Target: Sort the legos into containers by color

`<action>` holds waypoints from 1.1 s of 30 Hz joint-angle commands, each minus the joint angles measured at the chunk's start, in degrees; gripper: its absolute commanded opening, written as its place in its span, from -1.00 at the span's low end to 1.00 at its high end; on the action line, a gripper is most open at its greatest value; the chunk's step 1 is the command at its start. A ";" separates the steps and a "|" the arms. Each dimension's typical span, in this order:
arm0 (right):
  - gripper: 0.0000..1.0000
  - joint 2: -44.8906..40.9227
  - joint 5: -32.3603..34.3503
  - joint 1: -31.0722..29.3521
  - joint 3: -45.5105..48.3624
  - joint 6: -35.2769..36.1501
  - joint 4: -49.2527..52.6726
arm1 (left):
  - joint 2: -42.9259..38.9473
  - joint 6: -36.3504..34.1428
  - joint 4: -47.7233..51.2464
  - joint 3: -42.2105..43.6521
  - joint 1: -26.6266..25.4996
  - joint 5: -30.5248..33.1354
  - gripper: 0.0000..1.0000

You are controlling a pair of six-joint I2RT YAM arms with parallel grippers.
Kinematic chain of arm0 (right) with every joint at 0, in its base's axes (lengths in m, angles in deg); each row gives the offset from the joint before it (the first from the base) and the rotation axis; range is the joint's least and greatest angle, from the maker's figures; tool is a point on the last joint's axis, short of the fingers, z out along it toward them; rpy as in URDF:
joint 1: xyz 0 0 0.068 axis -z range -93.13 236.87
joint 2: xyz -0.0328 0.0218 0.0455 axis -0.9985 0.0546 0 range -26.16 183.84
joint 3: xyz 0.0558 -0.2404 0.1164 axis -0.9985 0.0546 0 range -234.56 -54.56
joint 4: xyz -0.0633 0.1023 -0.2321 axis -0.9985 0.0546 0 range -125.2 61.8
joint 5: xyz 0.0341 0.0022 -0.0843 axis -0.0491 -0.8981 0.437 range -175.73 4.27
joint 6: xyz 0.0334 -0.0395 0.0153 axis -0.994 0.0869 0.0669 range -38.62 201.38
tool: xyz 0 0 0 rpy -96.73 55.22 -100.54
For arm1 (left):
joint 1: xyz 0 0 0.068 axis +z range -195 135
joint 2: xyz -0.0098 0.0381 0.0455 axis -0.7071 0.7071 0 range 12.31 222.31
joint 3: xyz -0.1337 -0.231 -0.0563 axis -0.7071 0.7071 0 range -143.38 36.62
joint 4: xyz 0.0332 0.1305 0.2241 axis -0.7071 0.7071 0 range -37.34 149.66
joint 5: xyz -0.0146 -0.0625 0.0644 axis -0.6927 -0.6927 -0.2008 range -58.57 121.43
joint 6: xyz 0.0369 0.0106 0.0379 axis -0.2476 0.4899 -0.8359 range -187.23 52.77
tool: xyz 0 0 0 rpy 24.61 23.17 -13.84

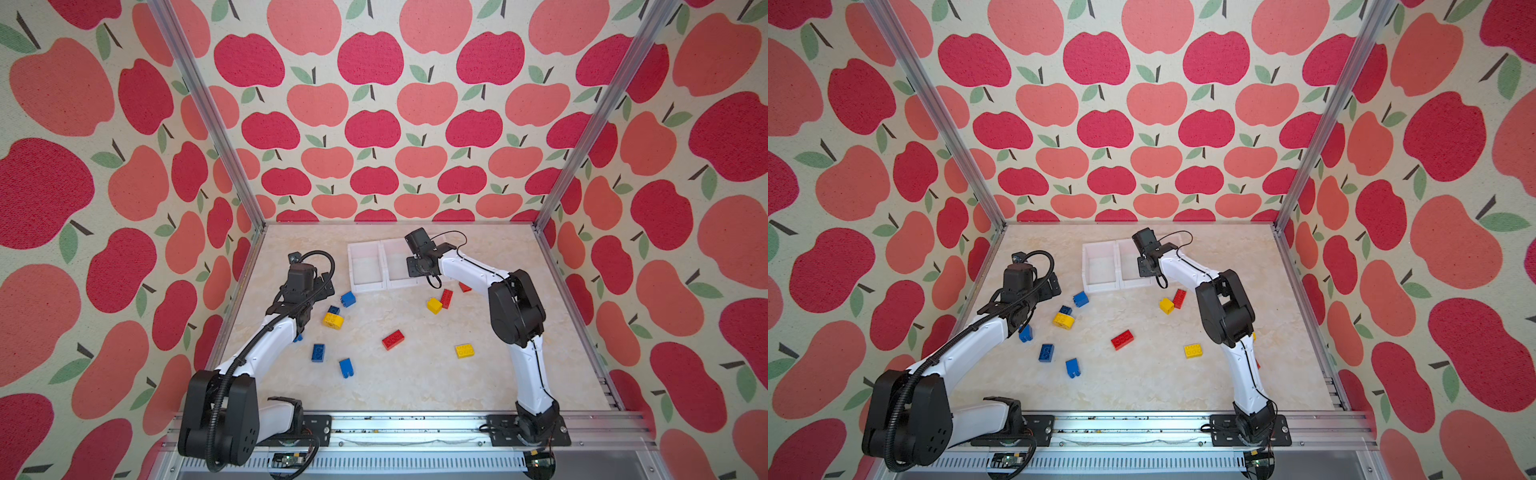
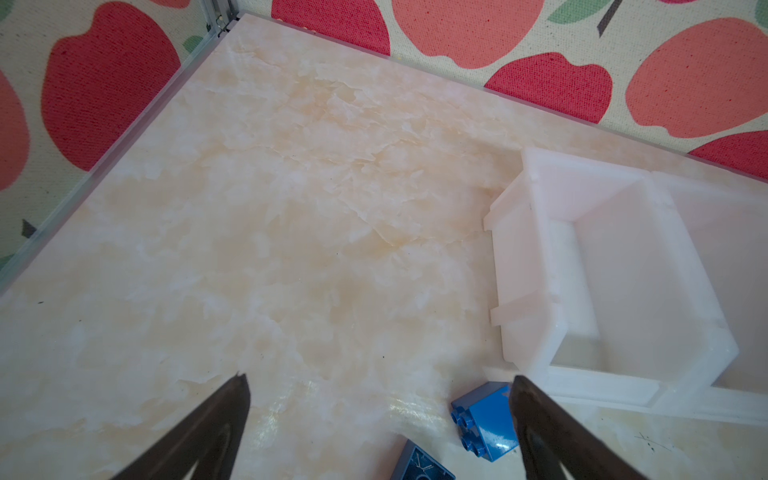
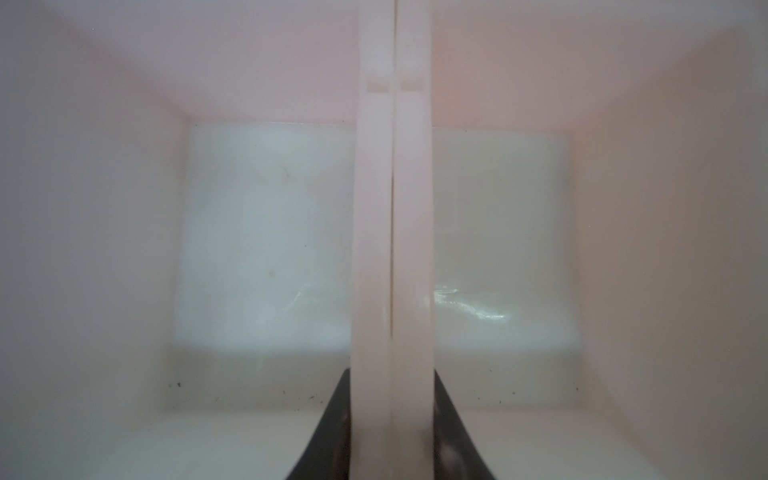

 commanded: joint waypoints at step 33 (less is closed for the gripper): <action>0.64 -31.75 -4.38 10.47 22.69 -4.99 15.58 | -3.39 4.19 2.73 -0.16 -2.35 -5.43 0.99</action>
